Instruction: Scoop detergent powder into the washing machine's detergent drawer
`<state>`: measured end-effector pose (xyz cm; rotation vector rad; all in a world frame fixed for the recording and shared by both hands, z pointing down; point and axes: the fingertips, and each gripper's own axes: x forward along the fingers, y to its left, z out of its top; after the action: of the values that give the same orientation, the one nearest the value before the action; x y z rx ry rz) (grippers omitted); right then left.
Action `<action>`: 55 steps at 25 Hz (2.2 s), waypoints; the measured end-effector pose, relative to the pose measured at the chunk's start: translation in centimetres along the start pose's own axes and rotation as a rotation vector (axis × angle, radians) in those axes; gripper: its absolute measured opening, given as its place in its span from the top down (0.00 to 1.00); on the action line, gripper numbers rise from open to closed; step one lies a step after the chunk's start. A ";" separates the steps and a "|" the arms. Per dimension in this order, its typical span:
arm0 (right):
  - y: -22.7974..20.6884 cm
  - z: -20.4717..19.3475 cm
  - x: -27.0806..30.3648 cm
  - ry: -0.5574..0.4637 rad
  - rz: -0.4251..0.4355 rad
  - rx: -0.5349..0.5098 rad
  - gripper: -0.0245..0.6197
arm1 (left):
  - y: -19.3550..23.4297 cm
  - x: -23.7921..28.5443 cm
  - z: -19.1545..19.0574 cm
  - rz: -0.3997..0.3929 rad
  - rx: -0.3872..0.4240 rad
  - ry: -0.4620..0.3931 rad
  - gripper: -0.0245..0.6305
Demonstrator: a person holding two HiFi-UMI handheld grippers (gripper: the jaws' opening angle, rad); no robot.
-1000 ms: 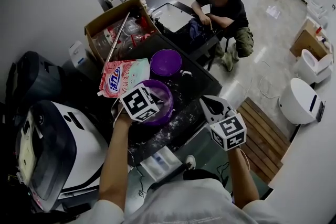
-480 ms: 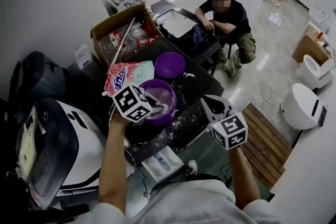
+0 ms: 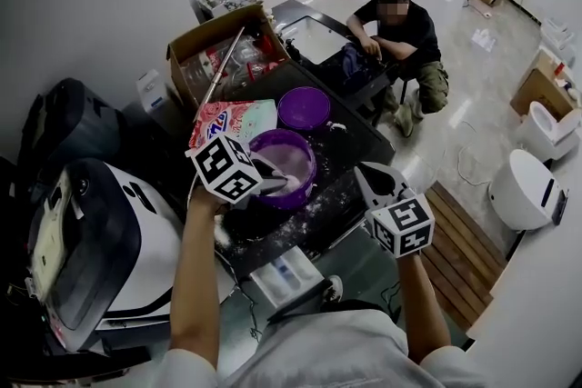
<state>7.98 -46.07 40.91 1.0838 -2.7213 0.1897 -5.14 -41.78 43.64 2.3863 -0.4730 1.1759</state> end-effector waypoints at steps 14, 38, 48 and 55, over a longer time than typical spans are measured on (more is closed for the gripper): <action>2.0 1.5 0.3 -0.017 0.000 -0.021 0.95 | 2.5 -4.5 -0.6 0.115 -0.235 -0.437 0.94; 12.9 2.2 -6.0 -0.002 -0.026 -0.108 0.95 | -5.2 -12.4 -8.7 0.034 -0.640 -1.171 0.94; 22.6 1.3 -10.5 -0.010 -0.018 -0.139 0.95 | -11.5 -14.6 -15.9 0.034 -0.690 -1.213 0.94; 25.9 -0.8 -16.0 0.005 -0.105 -0.114 0.95 | -15.3 -10.8 -21.3 -0.080 -0.871 -1.230 0.94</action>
<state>1.60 -16.60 36.73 1.1876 -2.6265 0.0198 -18.05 -16.54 43.01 1.9683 -0.9595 -0.6201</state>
